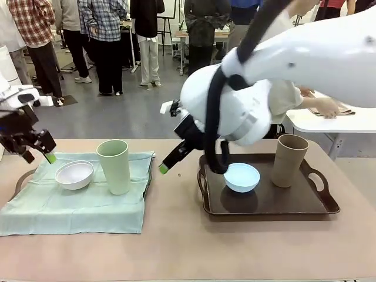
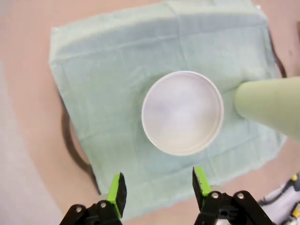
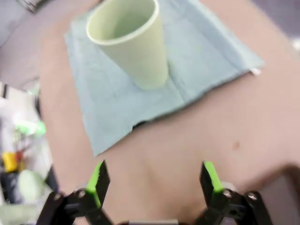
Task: Set up a tray with a mat and arrange the tableware.
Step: Place the Picnic Bowl and Reusable plastic cup back onto the Handle tray in front of the human's position.
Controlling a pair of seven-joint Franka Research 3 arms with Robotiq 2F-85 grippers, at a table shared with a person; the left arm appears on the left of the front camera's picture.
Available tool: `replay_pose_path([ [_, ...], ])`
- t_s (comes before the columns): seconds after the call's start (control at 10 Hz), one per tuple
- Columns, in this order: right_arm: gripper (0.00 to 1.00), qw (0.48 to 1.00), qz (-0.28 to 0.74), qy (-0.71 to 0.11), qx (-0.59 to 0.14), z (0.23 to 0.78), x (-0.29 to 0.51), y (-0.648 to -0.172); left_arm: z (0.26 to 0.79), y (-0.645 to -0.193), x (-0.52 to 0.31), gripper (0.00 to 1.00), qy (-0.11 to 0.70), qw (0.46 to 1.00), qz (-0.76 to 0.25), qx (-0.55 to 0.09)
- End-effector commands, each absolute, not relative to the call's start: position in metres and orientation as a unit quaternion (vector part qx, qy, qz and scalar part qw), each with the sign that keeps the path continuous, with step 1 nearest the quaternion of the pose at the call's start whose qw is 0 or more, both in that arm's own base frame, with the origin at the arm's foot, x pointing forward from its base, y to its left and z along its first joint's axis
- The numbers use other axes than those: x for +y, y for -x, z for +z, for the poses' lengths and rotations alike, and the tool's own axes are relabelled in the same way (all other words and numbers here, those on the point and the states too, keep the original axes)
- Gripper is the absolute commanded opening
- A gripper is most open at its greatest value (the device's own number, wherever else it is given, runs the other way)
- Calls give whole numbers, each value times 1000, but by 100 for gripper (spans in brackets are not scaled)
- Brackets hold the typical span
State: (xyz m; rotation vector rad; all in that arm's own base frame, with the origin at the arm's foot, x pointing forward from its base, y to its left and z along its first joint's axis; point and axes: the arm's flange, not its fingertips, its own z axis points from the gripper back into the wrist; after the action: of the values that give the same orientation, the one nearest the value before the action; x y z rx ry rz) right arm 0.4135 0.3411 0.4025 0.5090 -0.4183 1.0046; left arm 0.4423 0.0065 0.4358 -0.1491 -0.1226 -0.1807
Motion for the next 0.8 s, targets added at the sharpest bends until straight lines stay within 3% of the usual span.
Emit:
replay_pose_path([
  [0.0,100,876,414,-202,-144,459,328,-396,478,-432,-17,75,32,991,-116,-59],
  [0.3,100,943,299,-124,-77,516,301,-375,525,-419,-72,75,-13,986,-151,-66],
  [0.7,100,972,222,-48,-57,576,294,-349,553,-406,-129,75,-49,985,-156,-62],
])
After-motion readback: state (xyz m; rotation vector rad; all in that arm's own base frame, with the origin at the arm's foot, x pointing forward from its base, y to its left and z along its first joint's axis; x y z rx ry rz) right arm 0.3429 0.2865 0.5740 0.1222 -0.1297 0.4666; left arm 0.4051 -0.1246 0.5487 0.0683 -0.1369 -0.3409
